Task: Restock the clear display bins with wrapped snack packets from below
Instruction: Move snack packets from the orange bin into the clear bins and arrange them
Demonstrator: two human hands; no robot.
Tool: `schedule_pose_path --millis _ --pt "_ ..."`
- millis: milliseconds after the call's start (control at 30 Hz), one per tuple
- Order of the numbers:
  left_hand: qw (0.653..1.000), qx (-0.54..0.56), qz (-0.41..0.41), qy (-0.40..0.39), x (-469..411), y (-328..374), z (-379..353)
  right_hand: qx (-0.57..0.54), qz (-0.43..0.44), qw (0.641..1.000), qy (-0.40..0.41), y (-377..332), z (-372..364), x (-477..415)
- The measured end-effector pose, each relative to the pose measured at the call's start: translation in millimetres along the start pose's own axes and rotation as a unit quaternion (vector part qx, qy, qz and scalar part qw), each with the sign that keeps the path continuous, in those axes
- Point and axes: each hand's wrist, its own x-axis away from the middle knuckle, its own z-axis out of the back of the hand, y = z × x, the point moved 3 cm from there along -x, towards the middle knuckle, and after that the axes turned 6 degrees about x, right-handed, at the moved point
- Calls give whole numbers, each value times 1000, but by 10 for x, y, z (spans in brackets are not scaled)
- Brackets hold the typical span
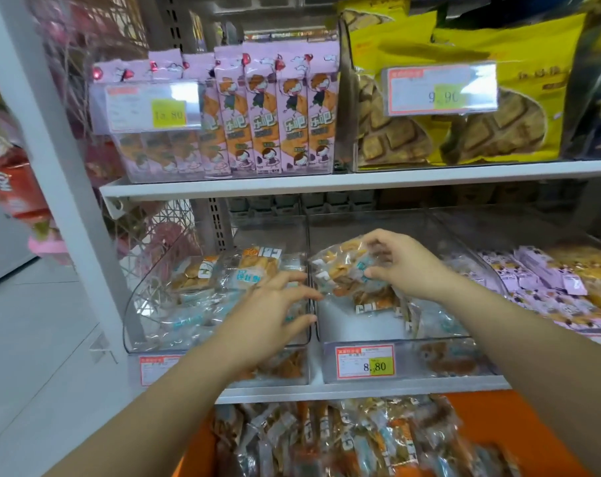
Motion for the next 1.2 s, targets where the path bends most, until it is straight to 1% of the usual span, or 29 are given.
schedule_pose_path --millis 67,167,267,367,467,567,667,733,800,833,933,1000,1067,1100,1167,1200 --pt "1000 10 -25 5 -18 -56 -10 -39 -13 999 -24 107 -59 -177" --pt "998 33 -48 7 -39 -133 -35 -103 -58 992 -53 290 -131 -380" --pt "997 52 -62 4 -69 -198 -74 -91 -87 989 -77 477 -201 -463" --pt "994 80 -70 -5 -98 -229 -95 -37 -72 990 -115 508 -300 -498" --pt "992 100 -74 -10 -110 -241 -105 61 -26 987 -146 427 -373 -592" --pt "991 105 -78 -9 -109 -242 -116 169 13 969 -178 284 -421 -695" --pt "990 113 -83 -8 -101 -243 -129 251 35 946 -201 160 -551 -764" --pt "989 121 -85 -4 -95 -244 -136 275 29 944 -181 161 -660 -793" --pt "988 133 -81 -2 -89 -238 -140 264 -4 953 -146 212 -744 -777" --pt "987 137 -80 -1 -88 -235 -141 272 -11 955 -115 231 -767 -759" --pt "987 141 -81 4 -87 -234 -144 336 17 942 -13 263 -744 -677" --pt "986 145 -79 4 -89 -244 -148 320 10 947 25 248 -665 -580" --pt "986 145 -82 6 -93 -249 -152 278 4 960 45 213 -595 -480" --pt "986 143 -83 7 -92 -248 -152 257 6 966 28 193 -594 -432" --pt "986 145 -79 7 -88 -246 -153 214 14 974 -72 175 -696 -358" --pt "986 149 -74 5 -85 -245 -152 195 23 973 -125 176 -772 -333"
